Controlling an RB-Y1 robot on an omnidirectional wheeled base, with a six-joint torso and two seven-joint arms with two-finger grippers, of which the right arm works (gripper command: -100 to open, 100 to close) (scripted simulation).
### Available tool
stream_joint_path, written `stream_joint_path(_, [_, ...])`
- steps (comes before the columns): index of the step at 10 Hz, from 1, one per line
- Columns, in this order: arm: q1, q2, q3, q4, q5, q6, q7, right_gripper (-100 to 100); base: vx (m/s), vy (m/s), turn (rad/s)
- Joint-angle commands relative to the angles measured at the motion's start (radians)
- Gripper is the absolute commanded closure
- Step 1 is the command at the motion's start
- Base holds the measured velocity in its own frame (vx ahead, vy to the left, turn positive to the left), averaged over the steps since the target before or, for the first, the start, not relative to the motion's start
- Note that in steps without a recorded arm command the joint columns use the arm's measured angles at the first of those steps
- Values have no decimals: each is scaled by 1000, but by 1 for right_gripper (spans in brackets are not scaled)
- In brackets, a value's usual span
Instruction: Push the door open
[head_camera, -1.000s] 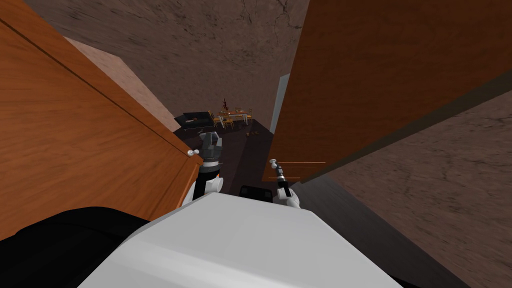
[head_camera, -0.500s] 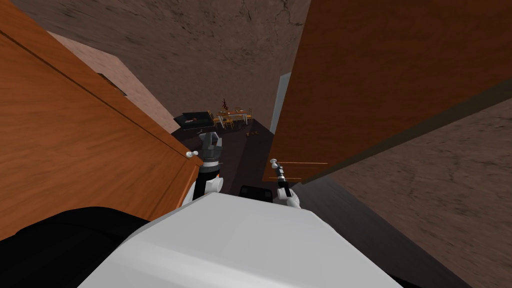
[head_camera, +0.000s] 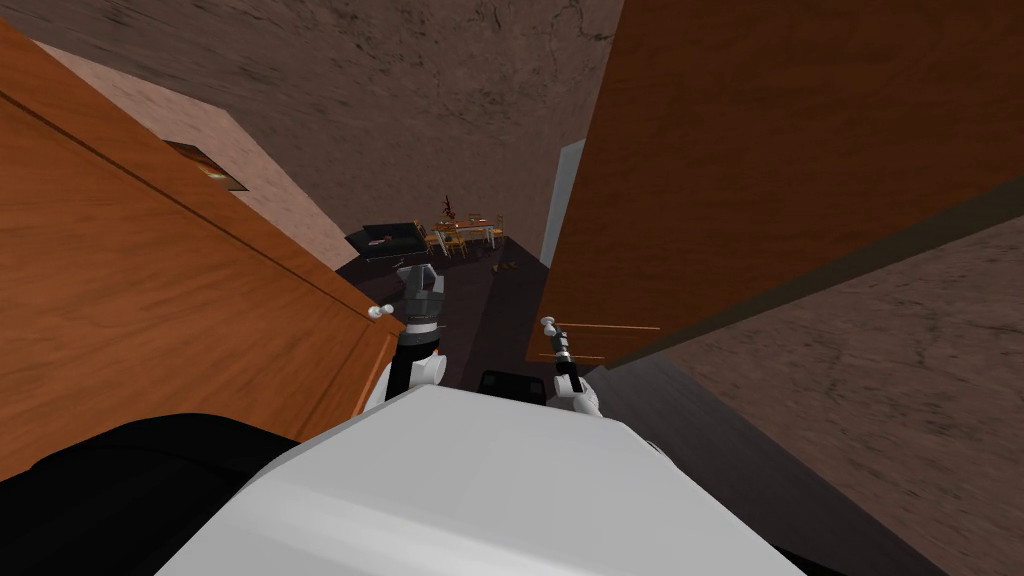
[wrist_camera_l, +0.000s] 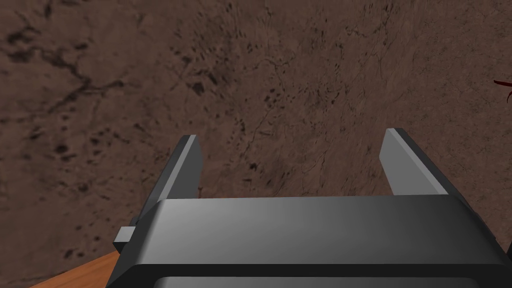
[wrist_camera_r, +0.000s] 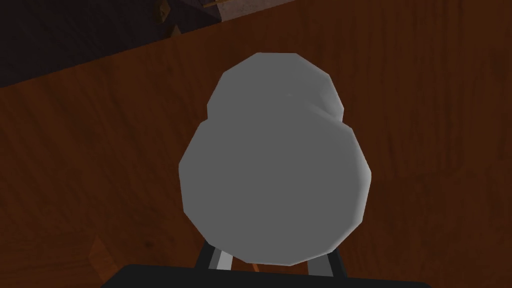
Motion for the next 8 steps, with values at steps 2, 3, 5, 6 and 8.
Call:
stream_joint_path(2, [-20,1,11,6,-25,-19,-54,100,33,23,-5])
stream_joint_path(3, [-25,-1,18,10,-47,-20,-95,100,34,28,-2])
stream_joint_path(5, [-29,-3,26,15,-70,-20,-137,100,46,29,-16])
stream_joint_path(6, [-33,-5,33,20,-92,-20,-175,100,43,14,-1])
stream_joint_path(8, [-38,-7,41,25,-114,-20,-217,100,38,22,-1])
